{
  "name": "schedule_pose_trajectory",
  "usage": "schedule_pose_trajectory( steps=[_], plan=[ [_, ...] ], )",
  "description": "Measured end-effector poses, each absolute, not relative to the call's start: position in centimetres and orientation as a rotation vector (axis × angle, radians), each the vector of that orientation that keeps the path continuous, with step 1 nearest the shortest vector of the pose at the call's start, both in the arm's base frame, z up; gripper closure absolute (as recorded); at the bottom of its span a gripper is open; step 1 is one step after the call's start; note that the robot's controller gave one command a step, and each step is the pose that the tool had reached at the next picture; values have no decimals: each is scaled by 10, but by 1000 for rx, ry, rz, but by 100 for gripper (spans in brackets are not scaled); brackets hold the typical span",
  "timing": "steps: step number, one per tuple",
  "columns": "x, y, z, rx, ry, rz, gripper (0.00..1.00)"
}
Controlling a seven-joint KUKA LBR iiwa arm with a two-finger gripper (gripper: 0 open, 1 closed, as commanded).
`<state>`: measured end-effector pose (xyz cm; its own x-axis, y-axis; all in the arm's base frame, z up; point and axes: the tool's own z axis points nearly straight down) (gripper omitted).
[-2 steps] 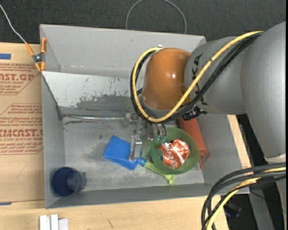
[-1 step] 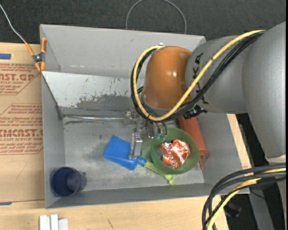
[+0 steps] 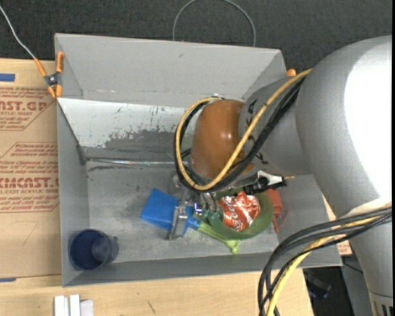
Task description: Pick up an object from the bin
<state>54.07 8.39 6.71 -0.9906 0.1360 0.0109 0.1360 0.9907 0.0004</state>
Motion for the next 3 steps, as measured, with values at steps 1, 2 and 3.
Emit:
schedule_pose_trajectory(
  steps=[1,2,3],
  plan=[
    [554,91,147,-329,-3129,-6,0],
    [519,88,99,-319,-3112,0,0],
    [541,100,69,-686,-3070,-9,0]
  ],
)
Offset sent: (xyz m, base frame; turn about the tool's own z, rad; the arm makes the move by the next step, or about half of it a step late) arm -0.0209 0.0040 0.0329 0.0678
